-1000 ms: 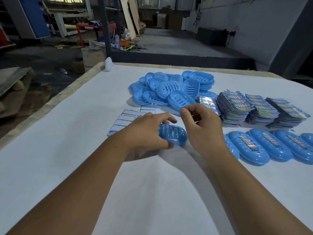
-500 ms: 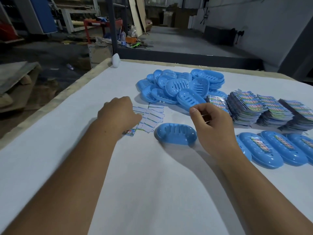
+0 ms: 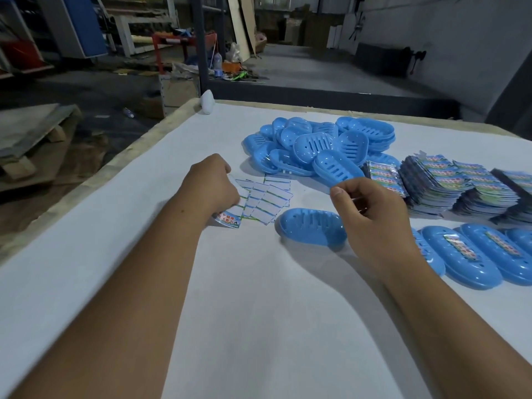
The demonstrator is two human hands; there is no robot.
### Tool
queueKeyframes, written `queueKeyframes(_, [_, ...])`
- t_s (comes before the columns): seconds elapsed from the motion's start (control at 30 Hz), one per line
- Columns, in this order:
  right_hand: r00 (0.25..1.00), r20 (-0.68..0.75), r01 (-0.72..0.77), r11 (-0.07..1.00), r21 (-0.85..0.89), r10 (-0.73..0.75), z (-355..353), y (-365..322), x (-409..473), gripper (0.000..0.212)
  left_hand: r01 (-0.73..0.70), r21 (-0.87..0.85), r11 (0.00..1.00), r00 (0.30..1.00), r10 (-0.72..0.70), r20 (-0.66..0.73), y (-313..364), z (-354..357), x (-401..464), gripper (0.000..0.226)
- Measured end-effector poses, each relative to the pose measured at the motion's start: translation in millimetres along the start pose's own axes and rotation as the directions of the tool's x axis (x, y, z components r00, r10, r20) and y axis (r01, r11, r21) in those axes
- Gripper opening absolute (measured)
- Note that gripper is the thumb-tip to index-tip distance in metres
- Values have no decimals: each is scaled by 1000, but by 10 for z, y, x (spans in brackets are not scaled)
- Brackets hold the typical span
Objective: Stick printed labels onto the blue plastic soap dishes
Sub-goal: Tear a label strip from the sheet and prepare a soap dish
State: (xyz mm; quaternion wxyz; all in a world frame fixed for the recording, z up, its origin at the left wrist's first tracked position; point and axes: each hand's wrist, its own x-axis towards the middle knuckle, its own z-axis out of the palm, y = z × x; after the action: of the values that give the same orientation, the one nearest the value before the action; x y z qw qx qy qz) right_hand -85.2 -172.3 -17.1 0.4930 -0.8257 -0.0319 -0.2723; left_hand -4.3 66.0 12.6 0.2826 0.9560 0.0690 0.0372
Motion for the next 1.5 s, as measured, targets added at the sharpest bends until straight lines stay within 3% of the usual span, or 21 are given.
queueKeyframes(0.1, [1000,-6,19,1000,3,-19,9,9,-1,20,-22,-76,997,991,12,-132,10,13,24,37])
queueKeyframes(0.2, [1000,11,21,1000,19,-21,19,-9,3,20,-79,-106,991,959,47,-278,27,-9,16,28])
queueKeyframes(0.27, [1000,17,20,1000,17,-20,34,-42,60,19,-155,-250,956,949,74,-306,79,-26,-7,21])
queueKeyframes(0.37, [992,115,-56,997,55,50,99,-151,215,3,-187,-634,751,976,67,-209,253,5,-102,18])
queueKeyframes(0.4, [980,175,-106,993,56,94,133,-183,268,15,-172,-711,682,983,68,-172,312,43,-134,19])
queueKeyframes(0.47, [942,291,-196,978,76,166,198,-221,350,37,-142,-805,576,990,70,-124,404,143,-179,22])
queueKeyframes(0.6, [929,321,-247,956,158,187,274,-149,395,26,-82,-900,428,997,29,-77,470,294,-197,25])
queueKeyframes(0.67, [957,241,-203,967,154,162,277,-78,385,13,-90,-874,477,996,38,-81,466,326,-178,23])
queueKeyframes(0.77, [984,115,-150,982,118,137,263,-20,404,31,-89,-817,570,995,92,-44,465,340,-176,23])
queueKeyframes(0.93, [982,70,-181,975,131,173,229,18,437,22,-140,-737,661,979,204,-3,449,362,-205,32])
queueKeyframes(1.33, [984,31,-180,982,64,178,211,70,444,30,-177,-718,674,967,256,3,459,312,-263,33])
queueKeyframes(1.5, [996,23,-87,992,-86,89,208,68,425,10,-226,-721,655,949,316,-10,458,315,-289,31])
